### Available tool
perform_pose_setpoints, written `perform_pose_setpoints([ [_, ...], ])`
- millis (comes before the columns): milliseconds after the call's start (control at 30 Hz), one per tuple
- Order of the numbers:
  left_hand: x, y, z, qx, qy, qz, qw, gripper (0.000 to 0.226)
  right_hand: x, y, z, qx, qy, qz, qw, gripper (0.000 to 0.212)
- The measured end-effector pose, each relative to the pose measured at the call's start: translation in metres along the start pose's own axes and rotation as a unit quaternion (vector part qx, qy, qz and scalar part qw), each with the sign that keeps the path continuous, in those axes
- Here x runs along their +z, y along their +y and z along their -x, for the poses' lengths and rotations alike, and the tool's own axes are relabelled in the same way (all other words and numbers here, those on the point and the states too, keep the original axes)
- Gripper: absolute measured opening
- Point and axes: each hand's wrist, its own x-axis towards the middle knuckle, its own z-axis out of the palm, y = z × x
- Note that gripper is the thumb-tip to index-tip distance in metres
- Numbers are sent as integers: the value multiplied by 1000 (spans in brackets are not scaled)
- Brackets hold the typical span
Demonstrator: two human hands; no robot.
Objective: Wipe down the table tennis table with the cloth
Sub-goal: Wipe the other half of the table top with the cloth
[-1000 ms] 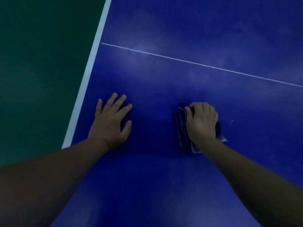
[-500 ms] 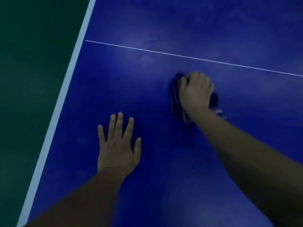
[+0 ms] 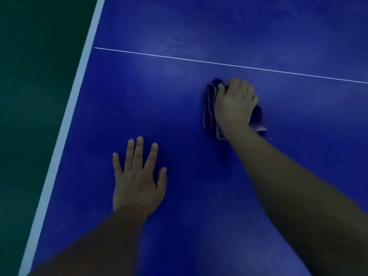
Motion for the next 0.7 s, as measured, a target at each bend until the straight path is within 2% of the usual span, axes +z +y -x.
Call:
perform_pose_setpoints([
  [133,0,0,0,1,5,-2,1000,67,-18,29,96,-126,12,-27,992,32],
  [200,1,0,0,-1,2,-7,1000,67,-20,45,90,-161,-5,-33,986,31],
  [367,0,0,1,2,12,-2,1000,67,-7,15,-4,7,-4,-9,1000,37],
  [467,-1,0,1,0,3,-5,1000,68,-7,7,6,12,-24,-1,1000,36],
  [567,-1,-1,0,1,4,6,1000,69,-20,21,88,-57,-8,-12,998,31],
  [633,0,-1,0,2,6,7,1000,70,-30,34,145,-125,-24,-36,991,25],
  [700,1,-1,1,5,15,11,1000,69,-35,46,158,-185,-50,-43,981,24],
])
